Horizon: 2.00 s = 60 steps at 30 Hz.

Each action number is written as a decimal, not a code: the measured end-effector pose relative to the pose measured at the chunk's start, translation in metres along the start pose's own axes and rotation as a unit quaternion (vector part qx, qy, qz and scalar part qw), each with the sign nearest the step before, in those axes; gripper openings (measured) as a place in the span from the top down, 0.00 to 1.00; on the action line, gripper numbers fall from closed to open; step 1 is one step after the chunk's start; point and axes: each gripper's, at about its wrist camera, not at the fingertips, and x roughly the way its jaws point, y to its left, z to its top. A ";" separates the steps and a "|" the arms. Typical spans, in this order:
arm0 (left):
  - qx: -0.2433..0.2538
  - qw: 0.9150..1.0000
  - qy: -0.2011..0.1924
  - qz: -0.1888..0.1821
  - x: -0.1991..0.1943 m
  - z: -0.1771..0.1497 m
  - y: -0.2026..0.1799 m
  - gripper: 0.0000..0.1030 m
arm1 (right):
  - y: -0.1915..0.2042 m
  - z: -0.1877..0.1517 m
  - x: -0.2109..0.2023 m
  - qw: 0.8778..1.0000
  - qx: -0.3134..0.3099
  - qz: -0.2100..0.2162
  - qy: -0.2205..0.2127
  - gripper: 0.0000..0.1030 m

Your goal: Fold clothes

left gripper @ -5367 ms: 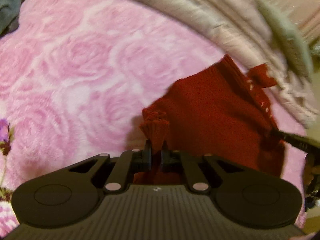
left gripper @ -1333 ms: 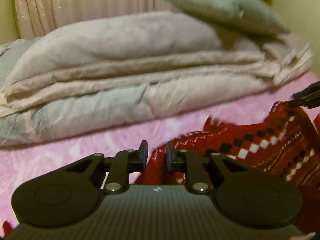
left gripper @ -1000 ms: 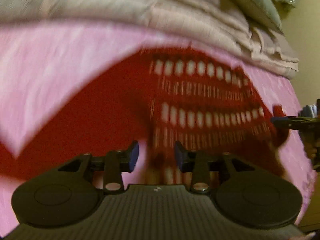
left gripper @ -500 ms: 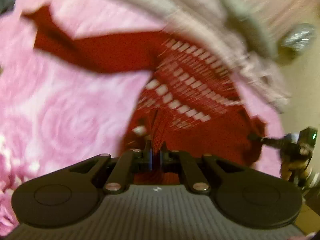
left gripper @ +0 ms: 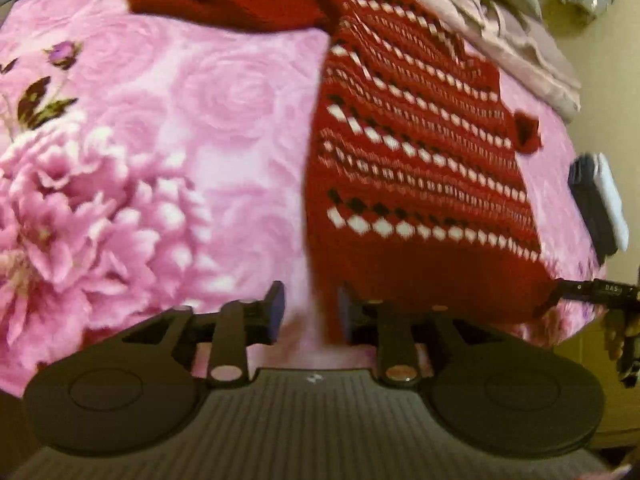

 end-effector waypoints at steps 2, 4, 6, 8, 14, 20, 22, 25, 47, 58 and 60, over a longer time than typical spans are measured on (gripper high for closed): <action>-0.050 0.998 -0.018 -0.024 0.005 0.005 0.011 0.58 | -0.006 0.007 0.009 0.996 0.086 0.034 -0.021 0.08; -0.102 0.994 -0.011 -0.042 0.024 0.010 0.015 0.56 | -0.007 0.012 0.026 0.990 0.134 0.029 -0.015 0.09; -0.104 0.994 0.006 -0.022 0.046 0.007 0.010 0.64 | -0.003 0.015 0.037 0.990 0.142 0.004 -0.013 0.19; -0.095 0.995 0.003 -0.016 0.056 0.001 0.001 0.95 | 0.013 0.015 0.039 0.995 0.095 -0.031 -0.015 0.64; -0.062 0.997 -0.018 -0.041 0.041 -0.015 -0.015 0.96 | 0.022 0.008 0.023 0.997 0.057 -0.053 -0.023 0.97; -0.078 0.997 0.003 0.018 0.030 -0.023 0.009 0.92 | 0.012 -0.011 0.033 0.996 0.068 -0.059 0.011 0.97; -0.060 0.998 0.002 0.025 0.027 -0.015 0.000 0.91 | 0.015 -0.005 0.031 0.997 0.059 -0.051 0.018 0.81; -0.068 0.997 -0.015 0.029 0.014 -0.006 -0.001 0.90 | 0.011 0.013 0.017 0.997 0.050 -0.062 -0.006 0.08; -0.160 0.977 -0.134 0.054 0.068 0.132 -0.022 0.84 | -0.170 0.317 0.100 0.905 0.373 0.086 -0.187 0.96; -0.172 0.973 -0.134 0.081 0.068 0.143 -0.022 0.84 | -0.233 0.197 -0.036 0.872 0.363 -0.080 -0.318 0.97; -0.172 0.973 -0.127 0.085 0.071 0.142 -0.019 0.84 | -0.252 0.167 -0.044 0.868 0.379 -0.133 -0.292 0.97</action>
